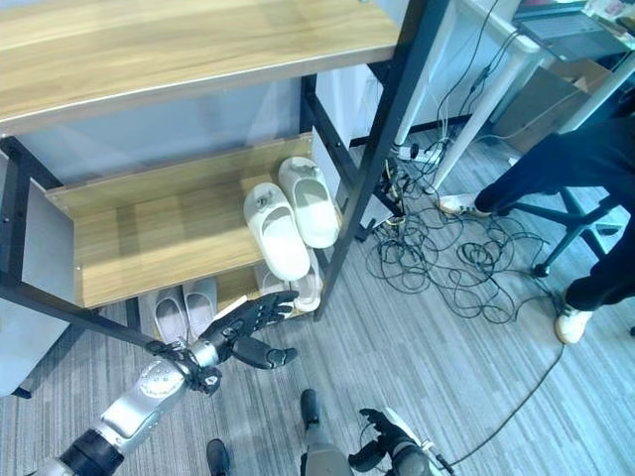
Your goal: Arrange the slippers neatly on the shoe rack.
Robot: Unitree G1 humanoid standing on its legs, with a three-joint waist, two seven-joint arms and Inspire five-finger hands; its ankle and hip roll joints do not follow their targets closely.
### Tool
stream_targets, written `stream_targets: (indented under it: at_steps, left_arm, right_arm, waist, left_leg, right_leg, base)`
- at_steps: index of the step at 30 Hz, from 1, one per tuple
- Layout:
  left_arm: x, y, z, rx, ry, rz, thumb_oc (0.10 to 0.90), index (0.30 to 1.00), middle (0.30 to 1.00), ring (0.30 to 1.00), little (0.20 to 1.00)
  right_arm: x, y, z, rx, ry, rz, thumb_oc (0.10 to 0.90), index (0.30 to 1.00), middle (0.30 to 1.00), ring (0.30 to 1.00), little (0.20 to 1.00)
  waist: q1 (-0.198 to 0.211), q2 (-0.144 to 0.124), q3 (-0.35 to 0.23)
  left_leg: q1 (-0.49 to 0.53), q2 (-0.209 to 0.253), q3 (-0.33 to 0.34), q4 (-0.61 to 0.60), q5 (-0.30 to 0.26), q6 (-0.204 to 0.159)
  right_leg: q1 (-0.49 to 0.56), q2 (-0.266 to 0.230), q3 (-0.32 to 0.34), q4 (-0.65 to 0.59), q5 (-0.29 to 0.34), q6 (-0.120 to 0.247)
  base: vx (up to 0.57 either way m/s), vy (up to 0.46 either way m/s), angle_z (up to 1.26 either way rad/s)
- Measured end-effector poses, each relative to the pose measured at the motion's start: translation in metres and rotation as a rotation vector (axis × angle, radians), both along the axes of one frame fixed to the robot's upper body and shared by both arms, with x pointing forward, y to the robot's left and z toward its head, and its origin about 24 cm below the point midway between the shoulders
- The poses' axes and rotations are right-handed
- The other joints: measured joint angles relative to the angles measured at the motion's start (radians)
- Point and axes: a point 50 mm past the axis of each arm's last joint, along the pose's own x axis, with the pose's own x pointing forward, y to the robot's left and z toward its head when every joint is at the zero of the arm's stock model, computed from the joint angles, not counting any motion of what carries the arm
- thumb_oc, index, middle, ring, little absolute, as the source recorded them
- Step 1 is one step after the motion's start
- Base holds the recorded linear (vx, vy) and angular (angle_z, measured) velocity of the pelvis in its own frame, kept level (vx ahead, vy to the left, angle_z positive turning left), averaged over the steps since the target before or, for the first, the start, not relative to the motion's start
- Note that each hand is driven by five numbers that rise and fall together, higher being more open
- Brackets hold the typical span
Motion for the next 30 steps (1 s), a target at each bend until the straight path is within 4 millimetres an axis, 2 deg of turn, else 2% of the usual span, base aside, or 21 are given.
stream_targets:
  at_steps: [9, 13, 22, 30]
  left_arm:
    - [0.023, -0.008, 0.009, 0.035, -0.065, 0.061, 0.8, 0.9, 0.9, 0.9, 0.9]
    - [0.025, -0.009, 0.011, 0.031, -0.07, 0.066, 0.8, 0.9, 0.9, 0.9, 0.9]
    - [0.027, -0.02, 0.016, 0.007, -0.082, 0.041, 0.8, 0.9, 0.9, 0.9, 0.9]
    - [0.031, -0.023, 0.021, -0.006, -0.109, 0.071, 0.8, 0.9, 0.9, 0.9, 0.9]
  right_arm:
    - [0.001, 0.0, 0.0, -0.008, -0.01, -0.007, 0.8, 0.9, 0.9, 0.9, 0.9]
    - [0.002, -0.001, 0.001, -0.017, -0.02, -0.014, 0.8, 0.9, 0.9, 0.9, 0.9]
    - [0.003, -0.001, 0.001, -0.017, -0.023, -0.014, 0.8, 0.9, 0.9, 0.9, 0.9]
    - [0.003, 0.008, -0.001, 0.0, -0.035, -0.024, 0.8, 0.9, 0.9, 0.9, 0.9]
  waist:
    - [-0.018, -0.002, -0.001]
    - [-0.031, -0.003, 0.0]
    - [-0.033, -0.005, 0.003]
    - [-0.033, -0.007, 0.009]
  left_leg:
    - [-0.029, -0.003, 0.013, 0.0, -0.001, 0.001]
    - [-0.03, -0.003, 0.015, 0.0, -0.002, 0.003]
    - [-0.037, -0.004, 0.022, 0.0, -0.002, 0.003]
    - [-0.037, -0.004, 0.023, 0.0, -0.002, 0.003]
  right_leg:
    - [-0.037, -0.001, 0.012, 0.0, 0.008, -0.004]
    - [-0.039, -0.001, 0.014, 0.0, 0.005, 0.0]
    - [-0.05, 0.0, 0.021, 0.0, 0.002, 0.003]
    - [-0.05, 0.0, 0.021, 0.0, 0.002, 0.004]
  base:
    - [0.0, -0.009, -0.03]
    - [0.0, -0.003, -0.01]
    - [0.0, -0.001, -0.01]
    - [0.0, 0.0, 0.0]
